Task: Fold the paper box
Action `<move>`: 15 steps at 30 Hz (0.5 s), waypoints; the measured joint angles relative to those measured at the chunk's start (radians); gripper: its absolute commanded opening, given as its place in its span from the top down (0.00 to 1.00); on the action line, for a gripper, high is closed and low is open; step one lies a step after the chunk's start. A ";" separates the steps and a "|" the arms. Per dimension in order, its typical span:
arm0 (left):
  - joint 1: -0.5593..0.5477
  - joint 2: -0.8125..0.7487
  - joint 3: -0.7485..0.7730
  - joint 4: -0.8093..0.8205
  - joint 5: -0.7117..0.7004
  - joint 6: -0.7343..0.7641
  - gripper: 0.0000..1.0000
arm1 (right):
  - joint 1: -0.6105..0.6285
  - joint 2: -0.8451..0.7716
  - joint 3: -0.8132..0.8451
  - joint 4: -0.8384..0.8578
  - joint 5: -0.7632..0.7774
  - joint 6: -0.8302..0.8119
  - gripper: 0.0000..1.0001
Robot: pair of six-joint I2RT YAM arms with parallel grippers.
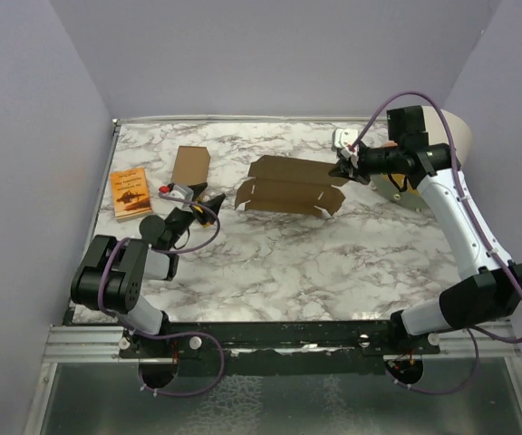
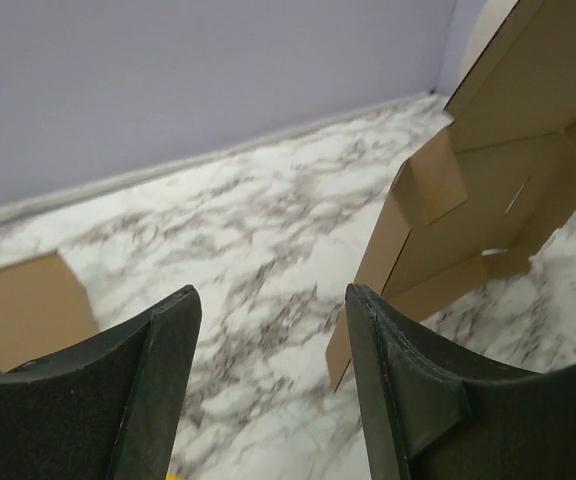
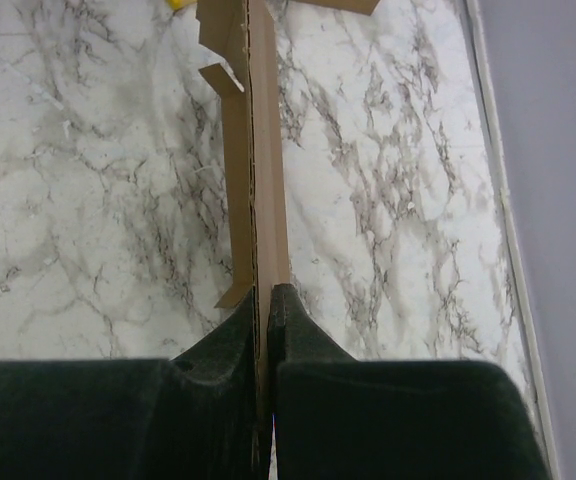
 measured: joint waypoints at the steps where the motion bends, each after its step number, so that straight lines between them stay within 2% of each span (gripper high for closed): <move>1: -0.004 0.016 -0.018 0.000 -0.012 0.021 0.38 | 0.000 0.005 -0.009 -0.001 0.002 -0.011 0.99; 8: -0.003 0.068 -0.115 0.000 -0.092 0.111 0.43 | 0.001 0.040 -0.039 -0.003 0.005 -0.073 0.99; 15: -0.003 0.117 -0.082 0.000 -0.034 0.120 0.43 | 0.014 0.051 -0.051 -0.015 0.004 -0.109 0.99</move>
